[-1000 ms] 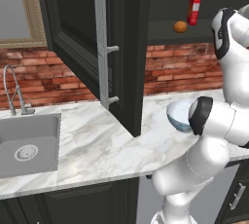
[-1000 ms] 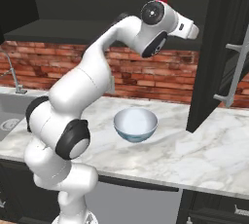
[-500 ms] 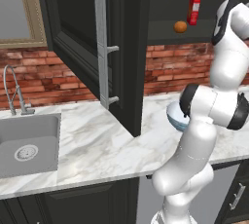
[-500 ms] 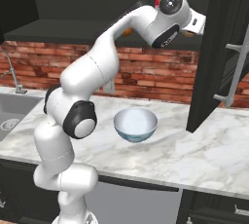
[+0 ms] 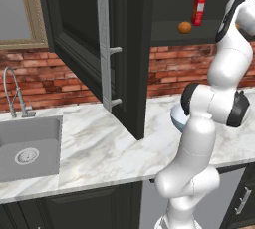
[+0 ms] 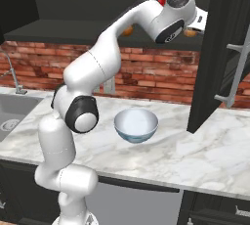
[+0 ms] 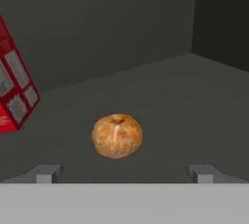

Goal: Open the cabinet. Pick the tangerine and tangerine from the cabinet and place them into the bowl. Then close the cabinet.

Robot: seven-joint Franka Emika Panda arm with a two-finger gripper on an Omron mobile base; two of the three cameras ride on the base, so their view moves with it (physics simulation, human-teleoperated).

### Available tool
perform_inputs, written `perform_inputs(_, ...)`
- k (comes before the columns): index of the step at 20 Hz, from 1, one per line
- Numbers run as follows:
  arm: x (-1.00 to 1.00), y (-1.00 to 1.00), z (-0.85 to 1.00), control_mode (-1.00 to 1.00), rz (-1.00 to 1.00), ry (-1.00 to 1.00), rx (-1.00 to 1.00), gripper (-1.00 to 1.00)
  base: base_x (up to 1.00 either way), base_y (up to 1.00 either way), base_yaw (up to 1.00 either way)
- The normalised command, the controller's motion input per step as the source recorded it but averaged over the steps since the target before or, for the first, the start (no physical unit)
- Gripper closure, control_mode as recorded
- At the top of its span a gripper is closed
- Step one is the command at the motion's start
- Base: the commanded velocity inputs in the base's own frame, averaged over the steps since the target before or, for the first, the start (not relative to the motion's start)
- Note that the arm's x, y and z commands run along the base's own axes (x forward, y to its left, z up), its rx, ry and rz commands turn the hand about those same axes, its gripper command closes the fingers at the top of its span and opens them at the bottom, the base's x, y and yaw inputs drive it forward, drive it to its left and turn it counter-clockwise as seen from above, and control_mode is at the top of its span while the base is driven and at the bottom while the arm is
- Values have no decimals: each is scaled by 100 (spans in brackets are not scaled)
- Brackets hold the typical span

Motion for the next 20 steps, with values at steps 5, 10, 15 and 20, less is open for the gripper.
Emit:
perform_inputs(5,18,5,-34,-100,0,2,-2,-100,0,0,0)
perform_inputs(10,44,13,-20,-100,0,0,0,-100,0,0,0)
perform_inputs(15,60,8,-22,-100,0,0,0,-100,0,0,0)
perform_inputs(20,66,-2,-17,-100,0,0,0,-100,0,0,0)
